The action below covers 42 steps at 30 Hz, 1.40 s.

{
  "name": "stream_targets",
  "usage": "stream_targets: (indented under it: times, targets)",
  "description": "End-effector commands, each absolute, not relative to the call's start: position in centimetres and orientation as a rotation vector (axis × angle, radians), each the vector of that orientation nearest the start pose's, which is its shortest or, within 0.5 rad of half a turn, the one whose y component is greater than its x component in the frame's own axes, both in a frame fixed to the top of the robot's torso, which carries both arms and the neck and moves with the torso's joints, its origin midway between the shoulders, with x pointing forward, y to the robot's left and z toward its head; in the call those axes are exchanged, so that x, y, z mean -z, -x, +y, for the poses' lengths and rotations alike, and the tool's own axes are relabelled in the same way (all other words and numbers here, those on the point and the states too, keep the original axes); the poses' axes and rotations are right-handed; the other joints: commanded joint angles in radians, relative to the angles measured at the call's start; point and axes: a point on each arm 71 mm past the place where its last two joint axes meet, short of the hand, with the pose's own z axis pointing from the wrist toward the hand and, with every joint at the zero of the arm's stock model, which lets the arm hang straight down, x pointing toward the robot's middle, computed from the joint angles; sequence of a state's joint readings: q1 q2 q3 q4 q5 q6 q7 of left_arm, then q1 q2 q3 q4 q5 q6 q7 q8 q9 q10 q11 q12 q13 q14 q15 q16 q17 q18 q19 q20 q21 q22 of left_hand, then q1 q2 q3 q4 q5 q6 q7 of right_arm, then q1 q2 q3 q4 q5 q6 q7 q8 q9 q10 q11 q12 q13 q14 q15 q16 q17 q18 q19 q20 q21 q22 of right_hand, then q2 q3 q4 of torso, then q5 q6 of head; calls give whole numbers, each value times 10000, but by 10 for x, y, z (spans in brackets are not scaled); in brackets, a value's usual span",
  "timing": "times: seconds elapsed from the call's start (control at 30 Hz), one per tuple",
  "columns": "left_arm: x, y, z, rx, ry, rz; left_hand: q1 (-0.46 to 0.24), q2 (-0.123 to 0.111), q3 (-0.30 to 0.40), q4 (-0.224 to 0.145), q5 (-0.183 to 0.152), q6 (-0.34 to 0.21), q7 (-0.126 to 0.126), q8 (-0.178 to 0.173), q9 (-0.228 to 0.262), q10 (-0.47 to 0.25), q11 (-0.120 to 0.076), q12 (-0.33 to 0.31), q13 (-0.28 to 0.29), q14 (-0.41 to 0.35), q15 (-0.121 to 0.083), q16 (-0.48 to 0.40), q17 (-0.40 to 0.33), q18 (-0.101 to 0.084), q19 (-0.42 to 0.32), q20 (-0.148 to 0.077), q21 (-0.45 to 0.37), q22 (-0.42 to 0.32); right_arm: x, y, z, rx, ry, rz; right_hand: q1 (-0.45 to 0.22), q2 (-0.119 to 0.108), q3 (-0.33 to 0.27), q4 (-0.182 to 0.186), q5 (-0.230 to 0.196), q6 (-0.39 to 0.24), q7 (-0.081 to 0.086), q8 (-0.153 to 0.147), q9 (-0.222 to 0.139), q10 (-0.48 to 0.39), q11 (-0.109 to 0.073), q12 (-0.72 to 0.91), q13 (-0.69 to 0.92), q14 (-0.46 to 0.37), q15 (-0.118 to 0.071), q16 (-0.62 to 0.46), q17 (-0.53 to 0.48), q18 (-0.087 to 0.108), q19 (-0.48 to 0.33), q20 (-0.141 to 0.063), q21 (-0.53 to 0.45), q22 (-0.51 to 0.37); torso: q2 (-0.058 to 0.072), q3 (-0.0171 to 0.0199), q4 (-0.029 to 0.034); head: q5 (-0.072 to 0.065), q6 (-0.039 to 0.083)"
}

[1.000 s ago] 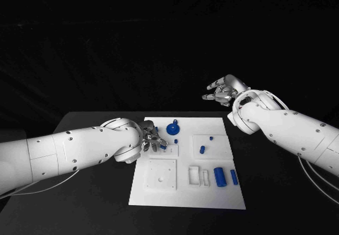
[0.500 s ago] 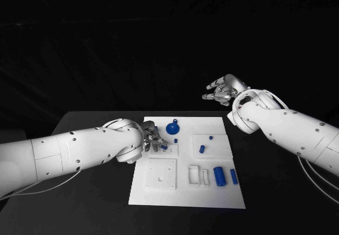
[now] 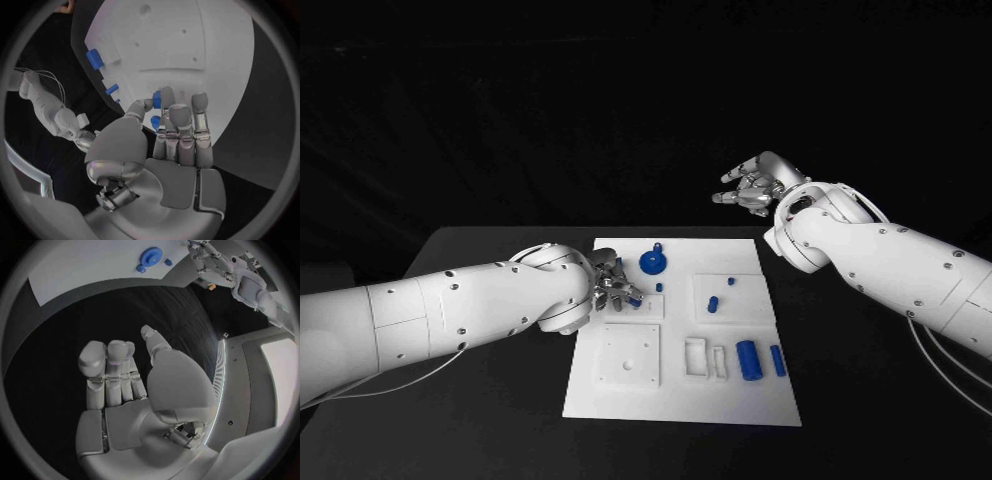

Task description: Assemble the parts on the task board

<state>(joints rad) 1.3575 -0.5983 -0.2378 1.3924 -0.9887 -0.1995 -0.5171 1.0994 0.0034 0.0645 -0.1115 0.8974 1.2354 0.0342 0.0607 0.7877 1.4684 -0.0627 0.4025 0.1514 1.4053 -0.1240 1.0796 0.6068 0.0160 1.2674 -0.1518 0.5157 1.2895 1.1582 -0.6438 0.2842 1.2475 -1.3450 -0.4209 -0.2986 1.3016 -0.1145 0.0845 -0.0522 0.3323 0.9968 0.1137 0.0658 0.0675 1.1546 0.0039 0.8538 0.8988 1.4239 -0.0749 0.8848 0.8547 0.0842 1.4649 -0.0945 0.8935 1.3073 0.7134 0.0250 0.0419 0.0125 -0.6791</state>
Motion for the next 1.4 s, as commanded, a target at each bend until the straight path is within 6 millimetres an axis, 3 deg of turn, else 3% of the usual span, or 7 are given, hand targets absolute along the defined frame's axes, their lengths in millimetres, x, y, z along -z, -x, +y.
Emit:
stream_targets:
  times: [0.03, 0.27, 0.3, 1.4]
  targets:
    - [210, -507, 140, 4511, 2300, 21059, 69, 55, 1588, -1647, 35, 449, -400, 53, 0, 473, -96, 14, 0, 15, -67, -33, 6, 133, 42, 0, -30, 10, 114, -565, -211, -5775, -3684, 14425, -28, -47, 14, 61, -40, 41, -2, -28, -6, 65, -32, -15, -17, 80, 8, -67, -10, 123, 569, 16, -35, 1076, -2, 0, 3, 15, -10]
    - [211, -507, 141, 4477, 2268, 21124, 69, 55, 1588, -1647, 35, 449, -400, 53, 0, 473, -96, 14, 0, 15, -67, -33, 6, 133, 42, 0, -30, 10, 114, -565, -211, -5777, -3682, 14437, -28, -47, 14, 61, -40, 41, -2, -28, -6, 65, -32, -15, -17, 80, 8, -67, -10, 123, 569, 16, -35, 1076, -6, 2, -3, 31, -21]
    - [211, -507, 141, 4472, 2256, 21143, 69, 55, 1586, -1650, 38, 454, -401, 56, -7, 470, -95, 14, 5, 16, -63, -33, 1, 113, 212, 3, -435, 350, 114, -565, -211, -5777, -3682, 14438, -28, -47, 14, 61, -40, 41, -2, -28, -6, 65, -32, -15, -17, 80, 8, -67, -10, 123, 569, 16, -35, 1076, -6, 2, -6, 29, -34]
    - [213, -508, 143, 4211, 2171, 21427, 83, 58, 1592, -1653, 25, 436, -393, 53, -14, 469, -90, -16, 2, 3, -61, -37, -5, 113, 234, 3, -509, 368, 115, -565, -210, -5789, -3671, 14479, -16, -44, 32, 104, -43, 66, -7, -25, -4, 73, -36, -4, -24, 101, 1, -88, 4, 121, 580, 9, -51, 1076, -1, 4, -8, 53, -55]
